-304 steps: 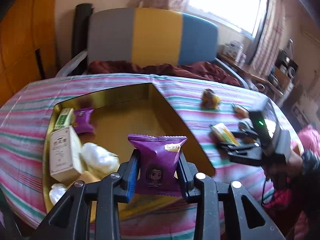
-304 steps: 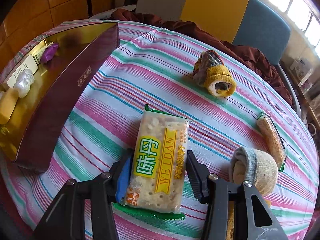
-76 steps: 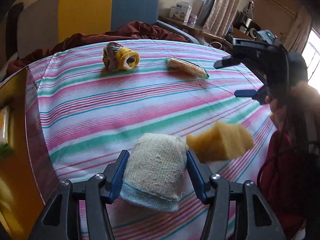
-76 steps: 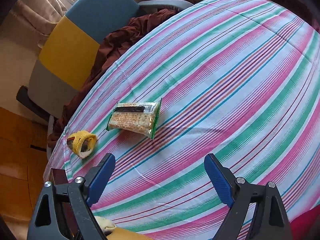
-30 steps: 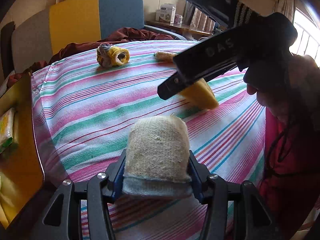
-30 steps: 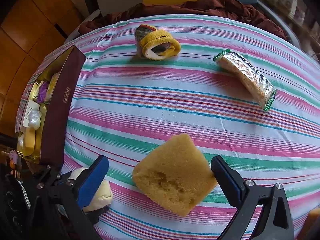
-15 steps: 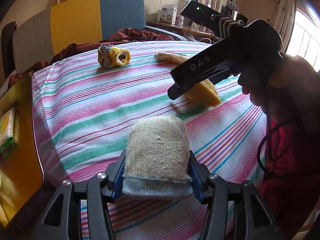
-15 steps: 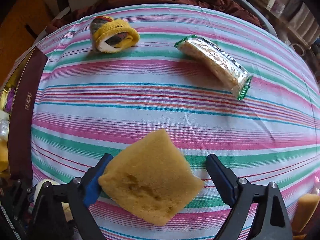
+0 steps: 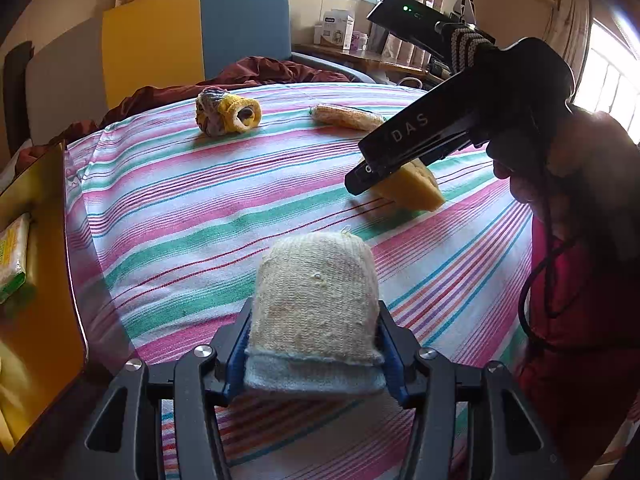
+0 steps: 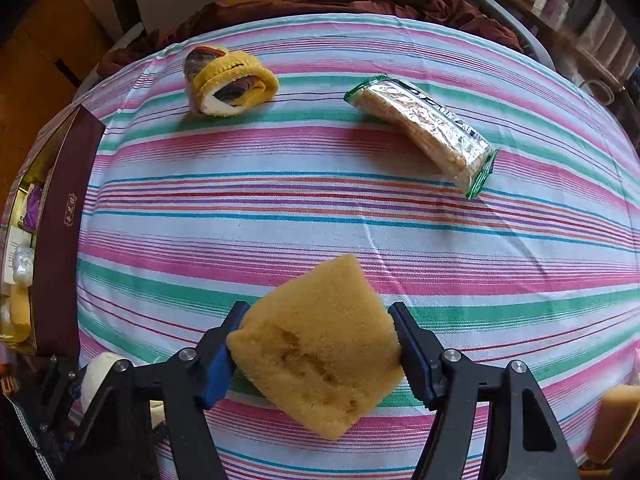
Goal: Organize objects
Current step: 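Grasp the yellow sponge with the right tool while the left tool holds the knitted bundle, then carry the knitted bundle into the gold tray and open the left tool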
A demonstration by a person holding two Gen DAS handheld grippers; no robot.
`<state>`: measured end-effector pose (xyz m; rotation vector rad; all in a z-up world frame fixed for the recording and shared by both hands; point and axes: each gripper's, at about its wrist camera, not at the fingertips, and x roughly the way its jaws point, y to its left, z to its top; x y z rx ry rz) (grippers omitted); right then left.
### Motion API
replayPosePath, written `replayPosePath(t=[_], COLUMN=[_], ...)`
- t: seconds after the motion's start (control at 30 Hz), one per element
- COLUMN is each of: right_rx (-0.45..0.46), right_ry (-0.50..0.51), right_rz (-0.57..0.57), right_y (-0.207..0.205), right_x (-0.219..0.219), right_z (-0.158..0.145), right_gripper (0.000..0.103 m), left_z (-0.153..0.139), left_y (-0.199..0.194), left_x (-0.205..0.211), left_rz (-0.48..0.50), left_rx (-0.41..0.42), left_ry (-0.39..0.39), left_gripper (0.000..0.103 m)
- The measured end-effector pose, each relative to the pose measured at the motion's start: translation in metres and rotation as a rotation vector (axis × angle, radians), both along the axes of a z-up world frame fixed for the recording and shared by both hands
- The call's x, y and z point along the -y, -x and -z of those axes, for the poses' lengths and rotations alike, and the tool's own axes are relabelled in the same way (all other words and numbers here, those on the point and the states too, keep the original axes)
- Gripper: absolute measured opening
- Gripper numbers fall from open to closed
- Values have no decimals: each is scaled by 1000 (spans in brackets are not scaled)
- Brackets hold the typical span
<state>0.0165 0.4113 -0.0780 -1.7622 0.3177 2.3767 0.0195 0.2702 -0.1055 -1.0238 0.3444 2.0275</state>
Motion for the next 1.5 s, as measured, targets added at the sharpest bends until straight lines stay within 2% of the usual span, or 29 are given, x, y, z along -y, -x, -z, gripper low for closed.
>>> replayPosePath(t=[0.33,0.53,0.7,1.0,1.17,1.5], right_rx=[-1,-2,-6,-16,-22,-31], right_ry=[-25,-34,-44,-73,-78,-97], right_rz=[2,-7,-18,-34,-36,-45], right_y=[14,19,12,14,14,13], right_x=[16,22,21,27,28,27], right_z=[10,13,11,13,13,13], right_gripper=[69,71,73,73,73,74], left_z=[-3,-14,-31,-68,-82,-96], left_y=[-3,-11,-19,-18,-14,8], left_x=[-1,-3,-4,15,31,76], left_rz=[-24,-28,-19,-74,-106,-210], left_rx=[-6,-15,-46,-103,-103,-53], left_ry=[18,47,28,-42,-80,-166], left_gripper=[52,51,51,51,51,51])
